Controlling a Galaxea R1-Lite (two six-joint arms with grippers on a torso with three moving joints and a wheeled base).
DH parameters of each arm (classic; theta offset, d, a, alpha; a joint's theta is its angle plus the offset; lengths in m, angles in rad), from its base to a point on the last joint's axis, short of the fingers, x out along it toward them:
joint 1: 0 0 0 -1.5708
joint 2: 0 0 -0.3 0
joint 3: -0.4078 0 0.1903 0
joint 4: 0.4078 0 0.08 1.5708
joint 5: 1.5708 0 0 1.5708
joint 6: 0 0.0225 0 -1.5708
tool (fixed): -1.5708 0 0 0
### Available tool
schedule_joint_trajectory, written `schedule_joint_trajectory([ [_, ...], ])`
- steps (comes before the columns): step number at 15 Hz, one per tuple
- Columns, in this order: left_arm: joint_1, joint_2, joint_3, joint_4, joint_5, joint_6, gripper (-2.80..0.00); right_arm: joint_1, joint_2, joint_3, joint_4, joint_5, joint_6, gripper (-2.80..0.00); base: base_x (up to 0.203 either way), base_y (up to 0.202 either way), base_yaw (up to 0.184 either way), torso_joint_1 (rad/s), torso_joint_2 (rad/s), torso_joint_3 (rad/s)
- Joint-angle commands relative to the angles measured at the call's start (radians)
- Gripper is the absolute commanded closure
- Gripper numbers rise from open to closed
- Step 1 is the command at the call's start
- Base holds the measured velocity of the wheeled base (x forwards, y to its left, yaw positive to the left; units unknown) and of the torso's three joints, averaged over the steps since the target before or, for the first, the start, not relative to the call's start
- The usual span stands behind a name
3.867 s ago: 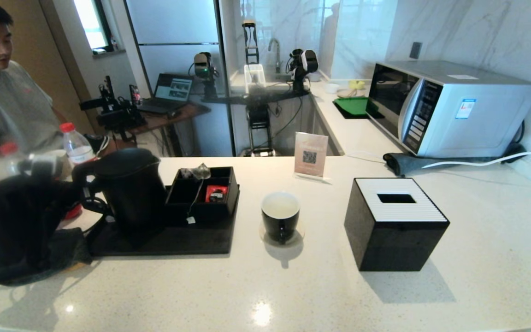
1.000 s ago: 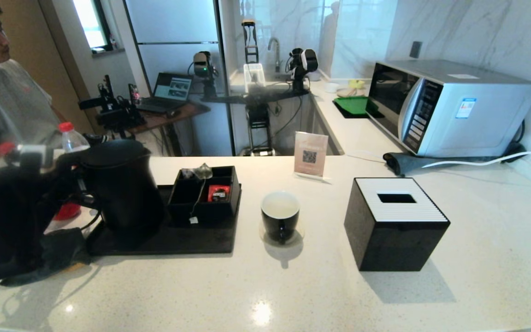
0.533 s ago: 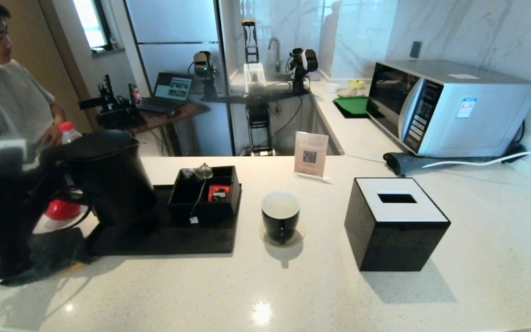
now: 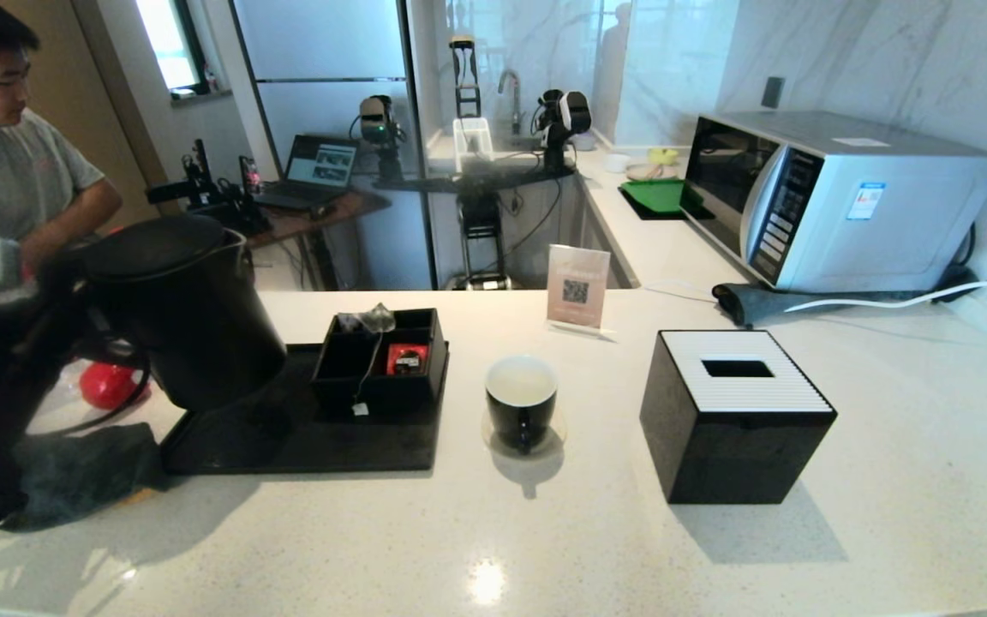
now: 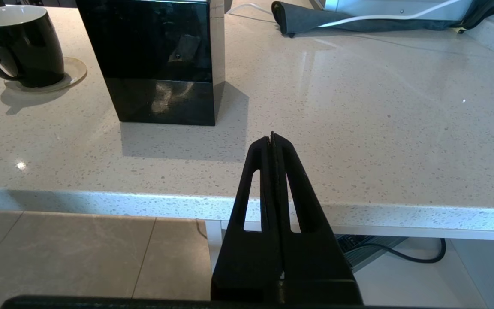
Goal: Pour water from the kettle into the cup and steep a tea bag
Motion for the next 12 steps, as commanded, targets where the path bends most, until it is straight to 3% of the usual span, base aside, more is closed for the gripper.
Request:
schedule_joint_trajectory([
  [1, 0.000, -0.069, 0.038, -0.047, -0.006, -0.008, 0.00, -0.001, 0.001, -0.001, 0.000, 0.000, -0.001, 0.00, 0.000, 0.000, 0.000, 0.000, 0.00, 0.000],
  [6, -0.016, -0.183, 0.124, 0.009, -0.012, -0.013, 0.00, 0.000, 0.001, 0.000, 0.000, 0.000, -0.001, 0.00, 0.000, 0.000, 0.000, 0.000, 0.00, 0.000],
  [12, -0.124, -0.315, 0.194, 0.103, -0.014, -0.014, 0.00, 0.000, 0.001, 0.000, 0.000, 0.000, -0.001, 0.00, 0.000, 0.000, 0.000, 0.000, 0.00, 0.000],
])
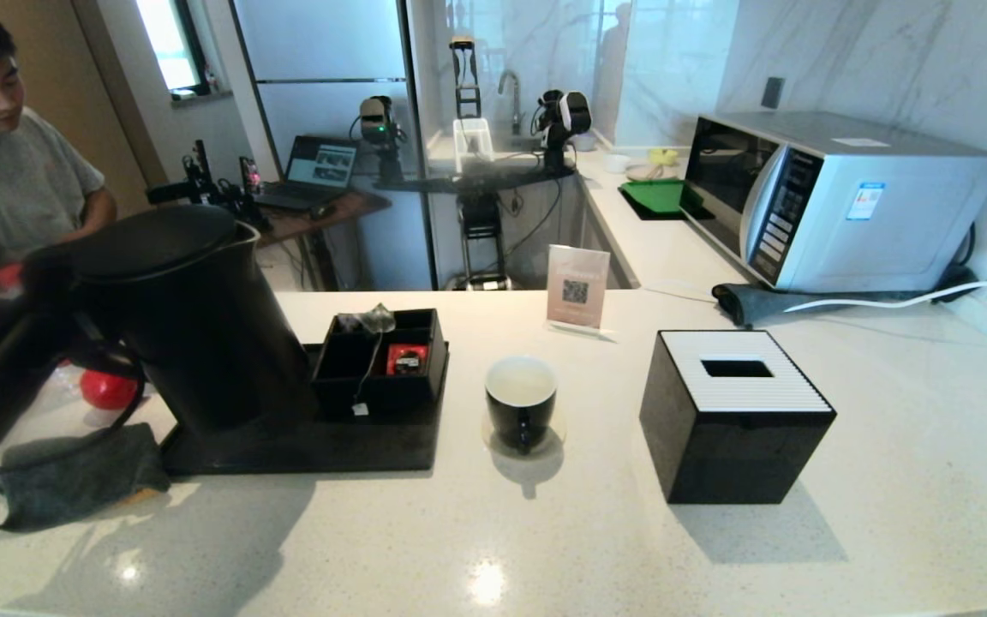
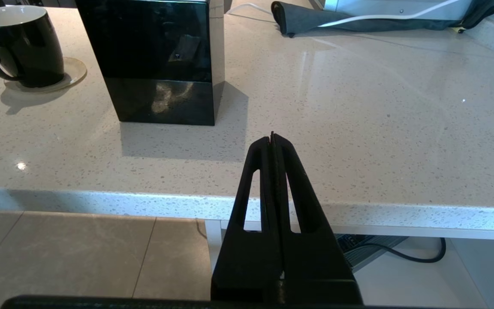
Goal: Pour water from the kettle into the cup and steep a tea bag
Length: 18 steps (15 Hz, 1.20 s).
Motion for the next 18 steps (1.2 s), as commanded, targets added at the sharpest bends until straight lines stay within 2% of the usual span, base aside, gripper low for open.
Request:
schedule_joint_trajectory([
  [1, -0.062, -0.075, 0.022, 0.037, 0.000, 0.000, 0.00, 0.000, 0.001, 0.000, 0.000, 0.000, -0.001, 0.00, 0.000, 0.000, 0.000, 0.000, 0.00, 0.000],
  [8, -0.281, -0.091, 0.005, 0.148, 0.024, 0.007, 0.00, 0.000, 0.001, 0.000, 0.000, 0.000, -0.001, 0.00, 0.000, 0.000, 0.000, 0.000, 0.00, 0.000],
  [11, -0.357, -0.091, -0.009, 0.202, 0.111, 0.009, 0.00, 0.000, 0.001, 0.000, 0.000, 0.000, -0.001, 0.00, 0.000, 0.000, 0.000, 0.000, 0.00, 0.000],
  [13, -0.380, -0.091, -0.009, 0.226, 0.143, 0.026, 0.00, 0.000, 0.001, 0.000, 0.000, 0.000, -0.001, 0.00, 0.000, 0.000, 0.000, 0.000, 0.00, 0.000],
  [15, -0.380, -0.093, -0.008, 0.249, 0.144, 0.038, 0.00, 0.000, 0.001, 0.000, 0.000, 0.000, -0.001, 0.00, 0.000, 0.000, 0.000, 0.000, 0.00, 0.000],
  [18, -0.380, -0.103, -0.026, 0.299, 0.146, 0.095, 0.00, 0.000, 0.001, 0.000, 0.000, 0.000, -0.001, 0.00, 0.000, 0.000, 0.000, 0.000, 0.00, 0.000],
])
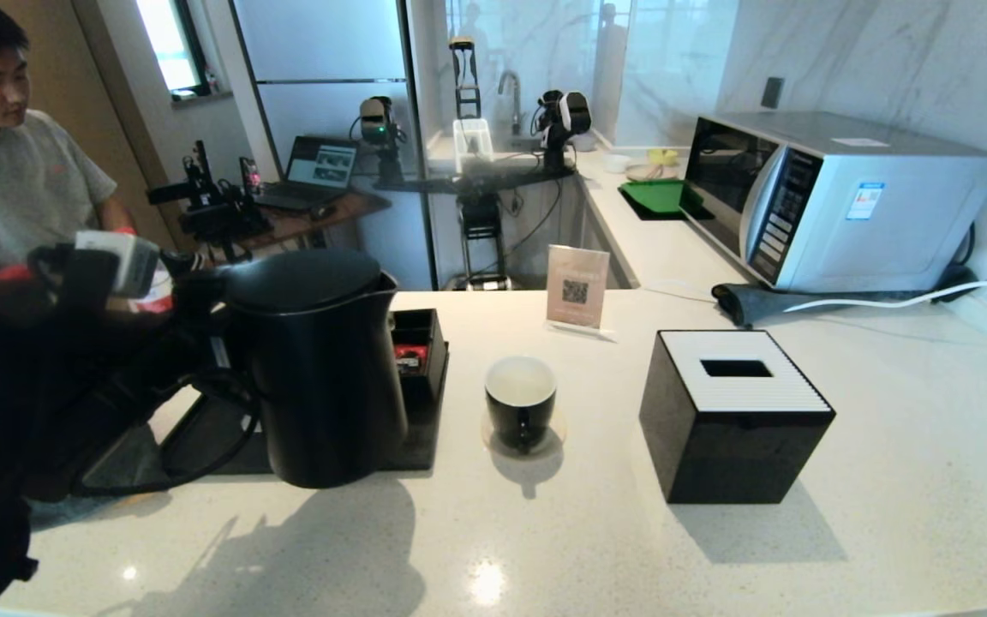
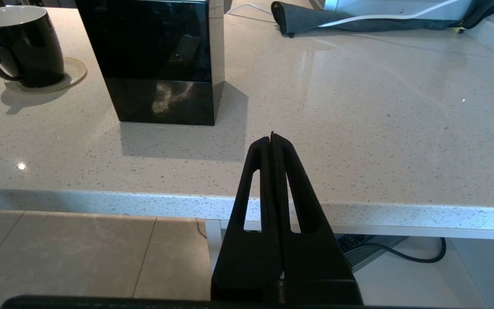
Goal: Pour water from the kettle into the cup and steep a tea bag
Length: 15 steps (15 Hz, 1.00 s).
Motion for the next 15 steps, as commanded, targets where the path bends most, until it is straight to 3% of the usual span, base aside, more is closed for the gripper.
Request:
schedule_joint_trajectory([
  [1, -0.006, -0.009, -0.024, 0.025, 0.001, 0.019, 0.00, -0.001, 0.001, 0.000, 0.000, 0.000, -0.001, 0.00, 0.000, 0.000, 0.000, 0.000, 0.00, 0.000],
  [3, -0.032, -0.016, -0.041, 0.065, 0.026, 0.025, 0.00, 0.000, 0.001, 0.000, 0.000, 0.000, -0.001, 0.00, 0.000, 0.000, 0.000, 0.000, 0.00, 0.000],
  [6, -0.105, -0.011, -0.059, 0.086, 0.123, 0.026, 0.00, 0.000, 0.001, 0.000, 0.000, 0.000, -0.001, 0.00, 0.000, 0.000, 0.000, 0.000, 0.00, 0.000],
  [9, -0.156, -0.009, -0.059, 0.089, 0.160, 0.027, 0.00, 0.000, 0.001, 0.000, 0.000, 0.000, -0.001, 0.00, 0.000, 0.000, 0.000, 0.000, 0.00, 0.000],
  [12, -0.214, -0.011, -0.062, 0.119, 0.248, 0.028, 0.00, 0.000, 0.001, 0.000, 0.000, 0.000, -0.001, 0.00, 0.000, 0.000, 0.000, 0.000, 0.00, 0.000],
  [15, -0.239, -0.014, -0.063, 0.139, 0.279, 0.029, 0.00, 0.000, 0.001, 0.000, 0.000, 0.000, -0.001, 0.00, 0.000, 0.000, 0.000, 0.000, 0.00, 0.000],
])
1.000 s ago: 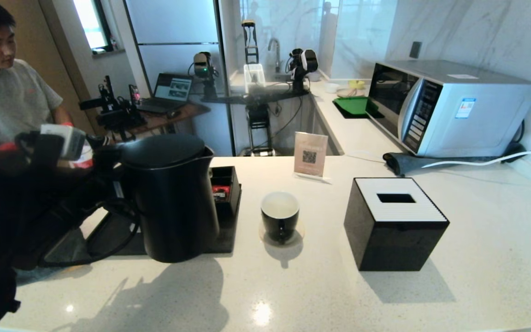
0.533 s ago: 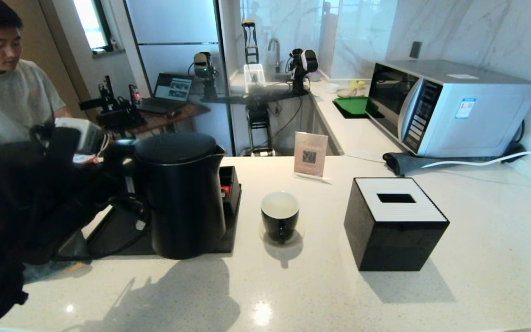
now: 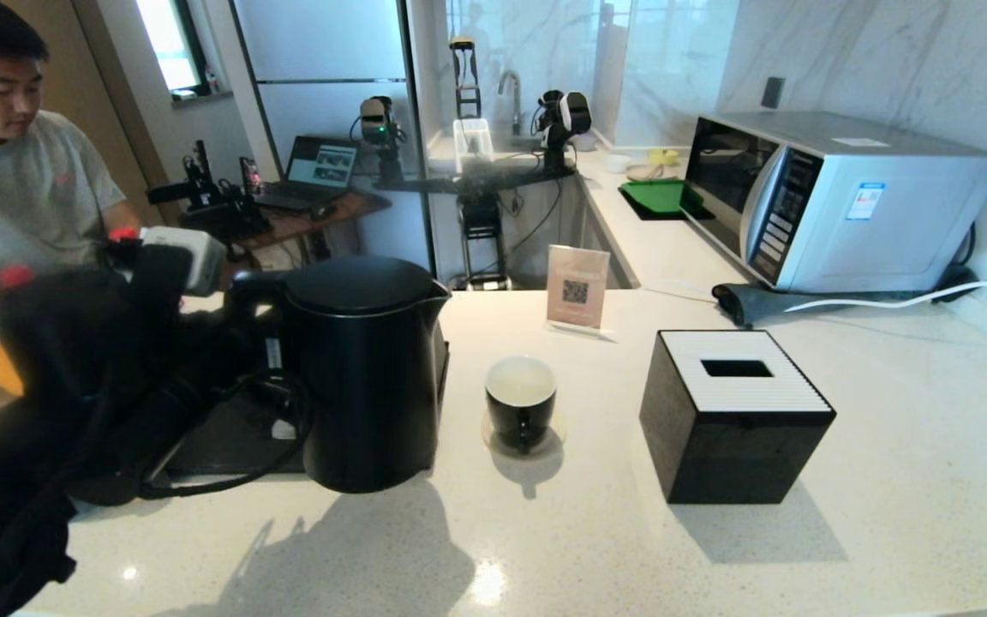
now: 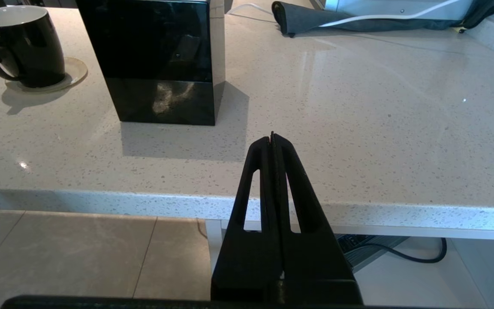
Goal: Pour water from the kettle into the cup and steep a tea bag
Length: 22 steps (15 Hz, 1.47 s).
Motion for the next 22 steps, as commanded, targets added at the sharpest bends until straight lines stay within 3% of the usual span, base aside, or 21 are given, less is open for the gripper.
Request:
schedule_joint_trajectory([
  [1, -0.018, -0.004, -0.001, 0.027, 0.006, 0.001, 0.00, 0.000, 0.001, 0.000, 0.000, 0.000, -0.001, 0.00, 0.000, 0.000, 0.000, 0.000, 0.00, 0.000],
  [11, -0.027, 0.006, -0.017, 0.048, 0.026, 0.027, 0.00, 0.000, 0.001, 0.000, 0.000, 0.000, -0.001, 0.00, 0.000, 0.000, 0.000, 0.000, 0.00, 0.000],
  [22, -0.022, 0.005, -0.052, 0.166, 0.026, 0.042, 0.00, -0.001, 0.001, 0.000, 0.000, 0.001, -0.001, 0.00, 0.000, 0.000, 0.000, 0.000, 0.00, 0.000],
])
